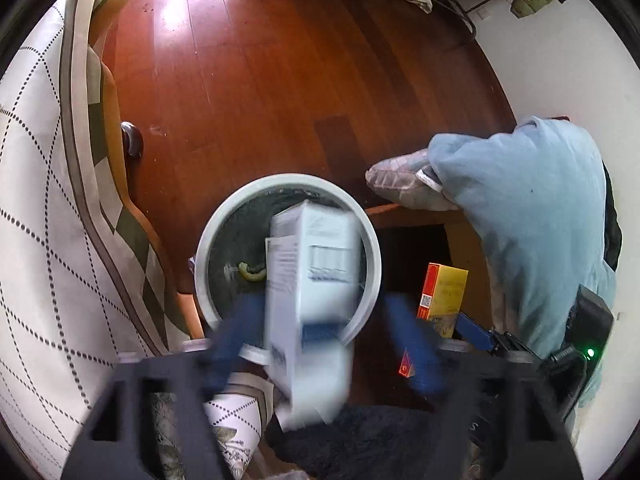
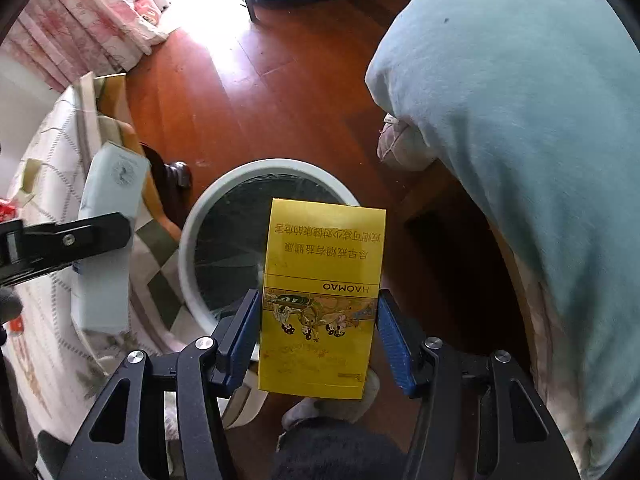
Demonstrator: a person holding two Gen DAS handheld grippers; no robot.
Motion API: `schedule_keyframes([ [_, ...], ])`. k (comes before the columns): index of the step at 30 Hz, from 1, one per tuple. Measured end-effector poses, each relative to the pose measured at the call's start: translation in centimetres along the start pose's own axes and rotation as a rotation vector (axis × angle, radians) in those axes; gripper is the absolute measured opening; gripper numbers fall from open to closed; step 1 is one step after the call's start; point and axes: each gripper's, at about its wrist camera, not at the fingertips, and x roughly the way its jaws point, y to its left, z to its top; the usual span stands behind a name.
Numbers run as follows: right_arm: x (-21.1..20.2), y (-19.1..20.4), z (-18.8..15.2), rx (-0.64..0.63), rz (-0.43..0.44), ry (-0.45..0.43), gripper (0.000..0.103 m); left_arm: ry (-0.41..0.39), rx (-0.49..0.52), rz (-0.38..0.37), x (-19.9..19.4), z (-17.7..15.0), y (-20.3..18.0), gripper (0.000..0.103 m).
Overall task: Collect trash
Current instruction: 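Carry both boxes over the white bin and open both tools to drop them, then move both tools back toward the table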
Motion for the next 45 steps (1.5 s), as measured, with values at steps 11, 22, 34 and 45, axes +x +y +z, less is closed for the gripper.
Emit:
schedule_keyframes([
  [11,0.0,0.2,-0.4,0.023,-0.006,-0.025,0.102,-0.179,0.067,0.27,-4.0,-2.8,1.0,0.093],
  [22,-7.1,2.2,-3.8,-0.007,-0.036,-0.118,0.102,-0.297,0.102,0.362,-9.6,-7.9,-0.3,0.093],
  [34,-18.1,3.6,-9.0,-0.035,-0.028,-0.297,0.102,-0.445,0.14,0.394,-17.6,-14.1,-2.6,0.093],
  [45,-26.6,4.7,-13.4,-0.039,0.034,-0.396,0.102,-0.55,0.124,0.35,-24.7,-18.6,-3.0,0.093],
])
